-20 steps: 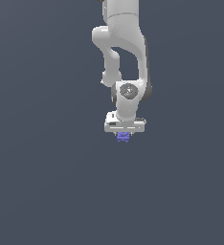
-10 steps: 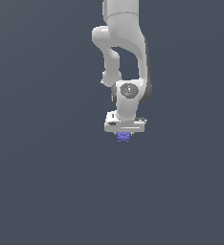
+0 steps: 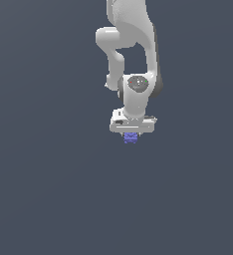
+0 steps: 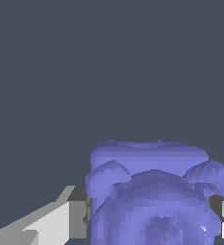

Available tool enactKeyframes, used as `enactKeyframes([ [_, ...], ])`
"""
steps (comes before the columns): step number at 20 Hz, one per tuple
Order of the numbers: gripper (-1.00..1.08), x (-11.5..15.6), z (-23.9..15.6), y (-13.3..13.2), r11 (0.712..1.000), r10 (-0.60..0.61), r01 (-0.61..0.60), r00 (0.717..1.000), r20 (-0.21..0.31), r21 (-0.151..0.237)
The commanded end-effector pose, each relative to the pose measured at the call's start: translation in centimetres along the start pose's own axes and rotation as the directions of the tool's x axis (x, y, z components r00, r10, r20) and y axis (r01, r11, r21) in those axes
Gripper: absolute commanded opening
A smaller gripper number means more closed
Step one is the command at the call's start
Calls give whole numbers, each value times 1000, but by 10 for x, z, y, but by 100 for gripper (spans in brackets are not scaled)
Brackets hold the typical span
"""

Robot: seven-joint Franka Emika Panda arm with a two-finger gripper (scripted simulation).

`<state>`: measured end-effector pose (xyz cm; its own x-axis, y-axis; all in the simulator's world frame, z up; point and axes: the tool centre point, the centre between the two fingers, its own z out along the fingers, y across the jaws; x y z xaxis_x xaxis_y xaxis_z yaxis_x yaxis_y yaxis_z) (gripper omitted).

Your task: Pick up the object and move it to a goal position.

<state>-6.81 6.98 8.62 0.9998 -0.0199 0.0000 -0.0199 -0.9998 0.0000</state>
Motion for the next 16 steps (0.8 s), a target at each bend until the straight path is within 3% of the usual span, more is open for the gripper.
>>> enactKeyframes([
  [1,-100,0,-20,-4,1000,0,0,1000,-1,0],
  [16,-100,4,-176,-34,1000,0,0,1000,0,-1],
])
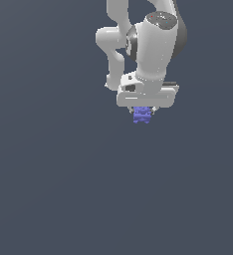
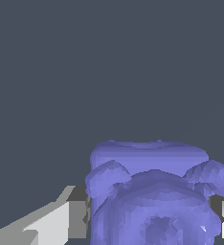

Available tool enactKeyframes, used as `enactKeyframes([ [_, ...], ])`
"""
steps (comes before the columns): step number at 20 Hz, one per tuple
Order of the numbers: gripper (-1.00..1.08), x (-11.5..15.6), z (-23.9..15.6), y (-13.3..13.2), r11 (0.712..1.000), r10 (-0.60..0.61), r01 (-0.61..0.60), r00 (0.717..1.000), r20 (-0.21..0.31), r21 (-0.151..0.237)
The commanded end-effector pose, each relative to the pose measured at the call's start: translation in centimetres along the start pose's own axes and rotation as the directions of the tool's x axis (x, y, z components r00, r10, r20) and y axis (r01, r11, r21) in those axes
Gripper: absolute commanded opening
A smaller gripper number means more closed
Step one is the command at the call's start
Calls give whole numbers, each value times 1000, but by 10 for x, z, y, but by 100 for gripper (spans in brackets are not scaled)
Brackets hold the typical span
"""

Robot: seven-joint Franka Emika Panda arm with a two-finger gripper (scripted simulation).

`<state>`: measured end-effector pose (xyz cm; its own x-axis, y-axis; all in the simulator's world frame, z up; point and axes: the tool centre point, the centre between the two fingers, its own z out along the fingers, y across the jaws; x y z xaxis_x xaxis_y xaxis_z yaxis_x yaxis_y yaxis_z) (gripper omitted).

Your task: Pick up the object and move it to a goal position.

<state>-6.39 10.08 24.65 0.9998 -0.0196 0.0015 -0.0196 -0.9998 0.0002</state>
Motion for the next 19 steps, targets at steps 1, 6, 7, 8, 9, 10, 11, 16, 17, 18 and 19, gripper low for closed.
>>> enactKeyframes([
  [1,-100,0,-26,-5,1000,0,0,1000,1,0],
  [6,-100,3,-67,-13,1000,0,0,1000,1,0],
  [7,-100,3,-74,-15,1000,0,0,1000,1,0],
  [8,-100,4,-80,-16,1000,0,0,1000,1,0],
  [9,-100,4,-85,-17,1000,0,0,1000,1,0],
  [10,-100,5,-90,-18,1000,0,0,1000,1,0],
  [11,-100,5,-94,-19,1000,0,0,1000,1,0],
  [16,-100,7,-108,-22,1000,0,0,1000,1,0],
  [17,-100,7,-109,-22,1000,0,0,1000,1,0],
  [18,-100,8,-110,-22,1000,0,0,1000,1,0],
  [19,-100,8,-110,-22,1000,0,0,1000,1,0],
])
